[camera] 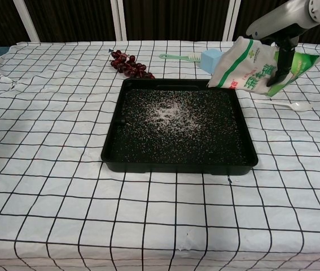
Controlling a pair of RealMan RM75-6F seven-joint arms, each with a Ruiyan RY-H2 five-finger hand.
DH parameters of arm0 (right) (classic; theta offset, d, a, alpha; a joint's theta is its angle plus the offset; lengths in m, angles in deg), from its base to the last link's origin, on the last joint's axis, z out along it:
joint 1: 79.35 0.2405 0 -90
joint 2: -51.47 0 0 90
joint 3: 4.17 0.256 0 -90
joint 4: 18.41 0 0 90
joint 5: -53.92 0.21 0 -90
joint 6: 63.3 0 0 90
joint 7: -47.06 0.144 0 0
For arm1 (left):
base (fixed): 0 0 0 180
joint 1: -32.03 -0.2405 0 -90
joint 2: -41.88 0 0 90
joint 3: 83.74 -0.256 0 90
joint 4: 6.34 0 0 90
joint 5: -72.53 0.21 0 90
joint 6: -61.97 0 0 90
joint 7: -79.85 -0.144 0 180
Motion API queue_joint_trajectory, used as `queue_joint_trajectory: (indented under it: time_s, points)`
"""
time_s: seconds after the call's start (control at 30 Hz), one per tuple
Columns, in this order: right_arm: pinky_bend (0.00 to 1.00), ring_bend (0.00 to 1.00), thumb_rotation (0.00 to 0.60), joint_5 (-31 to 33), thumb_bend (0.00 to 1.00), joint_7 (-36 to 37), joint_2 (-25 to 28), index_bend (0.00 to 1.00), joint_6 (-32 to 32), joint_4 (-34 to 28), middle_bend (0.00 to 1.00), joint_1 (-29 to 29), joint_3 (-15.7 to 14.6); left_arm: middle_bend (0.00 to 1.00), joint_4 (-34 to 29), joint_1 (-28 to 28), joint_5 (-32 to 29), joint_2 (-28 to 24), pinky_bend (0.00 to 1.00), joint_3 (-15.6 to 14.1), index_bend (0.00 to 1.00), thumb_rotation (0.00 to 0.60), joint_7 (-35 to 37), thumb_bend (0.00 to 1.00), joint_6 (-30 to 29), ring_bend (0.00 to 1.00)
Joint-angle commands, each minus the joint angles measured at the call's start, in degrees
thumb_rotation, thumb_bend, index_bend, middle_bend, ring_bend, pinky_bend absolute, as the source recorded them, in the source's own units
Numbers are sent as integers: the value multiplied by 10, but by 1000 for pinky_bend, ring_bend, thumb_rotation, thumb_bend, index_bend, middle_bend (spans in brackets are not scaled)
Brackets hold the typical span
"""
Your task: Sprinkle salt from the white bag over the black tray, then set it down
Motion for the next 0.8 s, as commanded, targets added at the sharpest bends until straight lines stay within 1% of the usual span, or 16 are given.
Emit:
queue_joint_trajectory:
  time_s: [0.03, 0.23, 0.27, 0.3, 0.53, 0.8]
  points:
    - [596, 538, 600, 12, 510, -11, -4, 517, 7, -3, 460, 7, -3, 58, 0, 0, 0, 0, 0, 0, 212, 600, 0, 609, 0, 0]
    - [602, 538, 600, 40, 511, -54, -9, 517, 28, -14, 459, 29, -10, 58, -1, 0, 0, 0, 0, 0, 212, 600, 1, 610, 0, 0]
    - [607, 538, 600, 48, 512, -60, -10, 517, 35, -19, 459, 33, -8, 58, -1, 0, 0, -1, 0, 0, 212, 600, 2, 610, 0, 0]
    - [611, 538, 600, 61, 511, -43, -5, 517, 29, -29, 459, 32, 5, 58, -1, 0, 1, -1, 0, 0, 212, 600, 2, 610, 0, 0]
    - [616, 538, 600, 72, 512, -67, -5, 517, 39, -37, 460, 39, 3, 58, -1, 0, 1, -1, 0, 0, 212, 600, 2, 610, 0, 0]
    - [617, 538, 600, 92, 513, -105, -16, 519, 65, -40, 463, 49, -2, 58, -1, 0, 1, -1, 0, 0, 212, 600, 2, 610, -1, 0]
